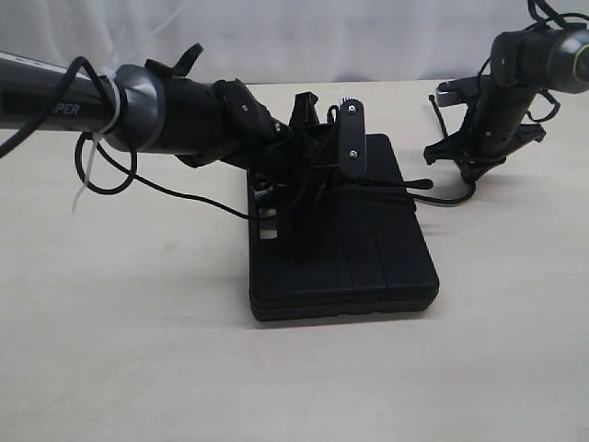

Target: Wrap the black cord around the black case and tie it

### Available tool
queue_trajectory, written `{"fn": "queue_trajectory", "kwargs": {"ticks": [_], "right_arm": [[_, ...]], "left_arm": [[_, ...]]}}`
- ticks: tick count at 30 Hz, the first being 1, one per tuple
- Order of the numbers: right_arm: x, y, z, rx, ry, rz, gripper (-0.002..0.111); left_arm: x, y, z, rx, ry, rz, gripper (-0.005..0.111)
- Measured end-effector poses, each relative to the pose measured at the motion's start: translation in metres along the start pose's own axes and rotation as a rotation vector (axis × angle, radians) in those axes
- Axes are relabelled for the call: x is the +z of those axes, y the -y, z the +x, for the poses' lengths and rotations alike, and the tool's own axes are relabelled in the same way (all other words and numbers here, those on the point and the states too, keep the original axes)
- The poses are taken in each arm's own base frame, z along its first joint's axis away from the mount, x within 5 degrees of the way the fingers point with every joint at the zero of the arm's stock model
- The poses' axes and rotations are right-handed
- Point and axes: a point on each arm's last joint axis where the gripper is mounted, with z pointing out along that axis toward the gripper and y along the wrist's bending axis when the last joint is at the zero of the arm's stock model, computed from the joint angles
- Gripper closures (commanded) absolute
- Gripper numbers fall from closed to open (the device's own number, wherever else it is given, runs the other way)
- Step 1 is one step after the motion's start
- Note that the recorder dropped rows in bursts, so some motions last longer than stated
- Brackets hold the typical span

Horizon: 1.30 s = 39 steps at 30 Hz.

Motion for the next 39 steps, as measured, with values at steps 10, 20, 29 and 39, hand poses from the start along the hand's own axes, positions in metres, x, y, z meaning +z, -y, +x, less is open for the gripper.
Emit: {"fn": "queue_trajectory", "kwargs": {"ticks": [10, 20, 29, 39], "right_arm": [[-0.005, -0.006, 0.014, 0.021, 0.095, -0.006, 0.104], [-0.011, -0.020, 0.059, 0.069, 0.450, -0.052, 0.104], [0.004, -0.030, 0.119, -0.014, 0.761, -0.011, 0.104], [-0.027, -0.041, 0.136, -0.209, 0.994, -0.023, 0.104]], "left_arm": [[-0.005, -0.009, -0.001, -0.144, -0.004, -0.082, 0.107], [-0.010, -0.025, 0.021, -0.557, -0.009, -0.127, 0.107], [-0.015, -0.038, 0.043, -0.694, -0.021, -0.168, 0.107], [-0.018, -0.047, 0.046, -0.693, -0.023, -0.277, 0.107]]}}
